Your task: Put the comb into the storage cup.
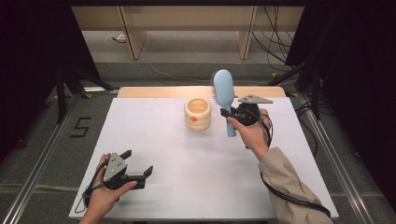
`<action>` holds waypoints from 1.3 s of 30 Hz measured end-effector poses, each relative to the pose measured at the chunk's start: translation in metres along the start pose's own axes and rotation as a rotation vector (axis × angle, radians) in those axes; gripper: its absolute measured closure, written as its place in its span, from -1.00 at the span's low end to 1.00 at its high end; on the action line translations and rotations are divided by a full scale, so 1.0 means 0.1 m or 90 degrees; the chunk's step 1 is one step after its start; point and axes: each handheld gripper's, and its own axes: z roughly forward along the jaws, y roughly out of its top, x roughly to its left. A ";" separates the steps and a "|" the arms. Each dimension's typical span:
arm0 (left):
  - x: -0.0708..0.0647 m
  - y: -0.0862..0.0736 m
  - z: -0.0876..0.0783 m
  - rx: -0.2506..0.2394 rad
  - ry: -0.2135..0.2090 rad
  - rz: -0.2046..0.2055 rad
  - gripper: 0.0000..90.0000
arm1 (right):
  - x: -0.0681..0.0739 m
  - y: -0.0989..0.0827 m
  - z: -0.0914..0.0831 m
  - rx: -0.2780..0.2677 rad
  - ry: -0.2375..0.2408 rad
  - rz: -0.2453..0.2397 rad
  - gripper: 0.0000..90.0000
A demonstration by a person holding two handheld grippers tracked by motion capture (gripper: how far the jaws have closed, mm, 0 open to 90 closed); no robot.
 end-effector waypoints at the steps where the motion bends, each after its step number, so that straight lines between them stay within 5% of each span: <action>1: 0.00 0.00 0.00 0.000 0.000 0.000 -0.93 | 0.00 0.00 0.00 0.000 0.000 0.000 0.56; 39: 0.01 0.00 0.00 -0.001 0.002 -0.002 -0.92 | 0.07 0.10 0.11 -0.035 -0.001 0.004 0.56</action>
